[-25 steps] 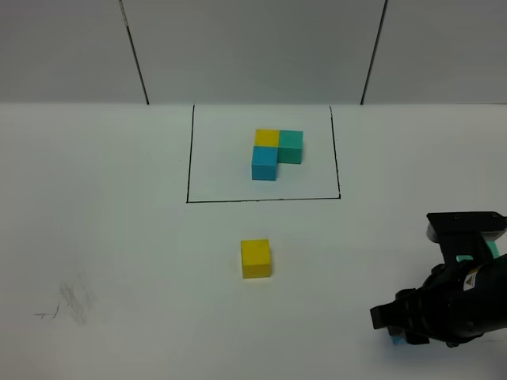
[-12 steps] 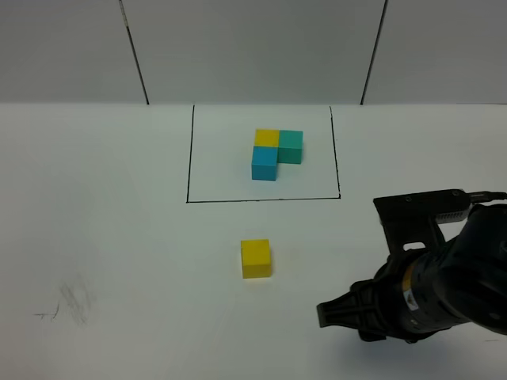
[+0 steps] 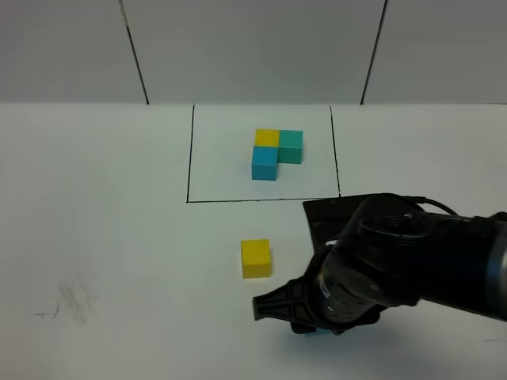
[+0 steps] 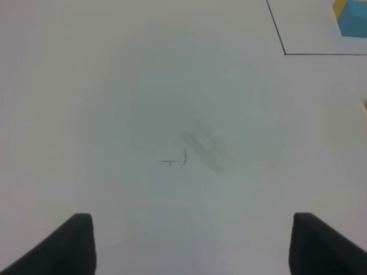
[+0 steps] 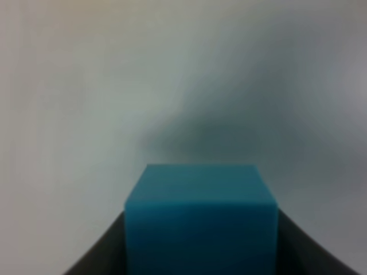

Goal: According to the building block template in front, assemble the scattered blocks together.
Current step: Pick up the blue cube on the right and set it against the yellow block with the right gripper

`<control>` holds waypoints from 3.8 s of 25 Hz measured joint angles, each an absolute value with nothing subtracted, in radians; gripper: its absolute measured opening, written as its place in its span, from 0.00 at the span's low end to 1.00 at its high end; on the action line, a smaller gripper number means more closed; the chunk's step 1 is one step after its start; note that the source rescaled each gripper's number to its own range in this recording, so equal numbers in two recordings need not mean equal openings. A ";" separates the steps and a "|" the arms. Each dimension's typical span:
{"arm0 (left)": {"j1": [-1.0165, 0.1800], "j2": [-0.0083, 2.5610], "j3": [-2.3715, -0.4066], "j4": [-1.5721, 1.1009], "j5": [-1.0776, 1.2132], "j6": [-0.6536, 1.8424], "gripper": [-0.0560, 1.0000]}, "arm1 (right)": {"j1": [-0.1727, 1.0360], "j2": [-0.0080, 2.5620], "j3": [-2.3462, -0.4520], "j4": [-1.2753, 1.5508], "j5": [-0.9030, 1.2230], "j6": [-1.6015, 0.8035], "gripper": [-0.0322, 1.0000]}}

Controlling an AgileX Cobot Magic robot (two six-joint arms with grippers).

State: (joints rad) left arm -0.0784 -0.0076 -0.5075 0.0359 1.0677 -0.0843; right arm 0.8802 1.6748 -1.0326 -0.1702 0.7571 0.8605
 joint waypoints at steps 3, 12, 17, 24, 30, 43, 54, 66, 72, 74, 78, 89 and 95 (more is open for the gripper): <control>-0.078 -0.008 -0.507 0.036 1.068 -0.084 0.55 | 0.881 1.755 -1.094 -0.118 0.720 0.800 0.05; -0.078 -0.008 -0.507 0.036 1.068 -0.084 0.55 | 0.881 1.918 -1.230 -0.072 0.667 0.753 0.05; -0.078 -0.008 -0.507 0.036 1.068 -0.084 0.55 | 0.881 1.974 -1.286 -0.071 0.651 0.750 0.05; -0.078 -0.008 -0.507 0.059 1.068 -0.084 0.55 | 0.881 2.044 -1.315 -0.070 0.650 0.750 0.05; -0.078 -0.008 -0.507 0.090 1.068 -0.084 0.55 | 0.881 2.052 -1.315 -0.090 0.650 0.778 0.05; -0.078 -0.008 -0.507 0.092 1.068 -0.083 0.55 | 0.881 2.052 -1.315 -0.042 0.670 0.826 0.05; -0.078 -0.008 -0.507 0.092 1.068 -0.083 0.55 | 0.881 2.052 -1.315 -0.207 0.670 0.957 0.05; -0.078 -0.008 -0.506 0.092 1.068 -0.083 0.55 | 0.881 2.086 -1.369 -0.249 0.669 0.986 0.05; -0.078 -0.008 -0.506 0.092 1.068 -0.083 0.55 | 0.881 2.110 -1.375 -0.250 0.670 0.984 0.05; -0.078 -0.008 -0.506 0.092 1.068 -0.083 0.55 | 0.881 2.118 -1.375 -0.252 0.671 0.984 0.05; -0.078 -0.008 -0.506 0.092 1.068 -0.083 0.55 | 0.881 2.125 -1.376 -0.252 0.671 0.986 0.05; -0.078 -0.008 -0.506 0.092 1.068 -0.083 0.55 | 0.881 2.156 -1.435 -0.292 0.735 1.041 0.05; -0.078 -0.008 -0.506 0.092 1.068 -0.083 0.55 | 0.881 2.156 -1.436 -0.328 0.767 1.090 0.05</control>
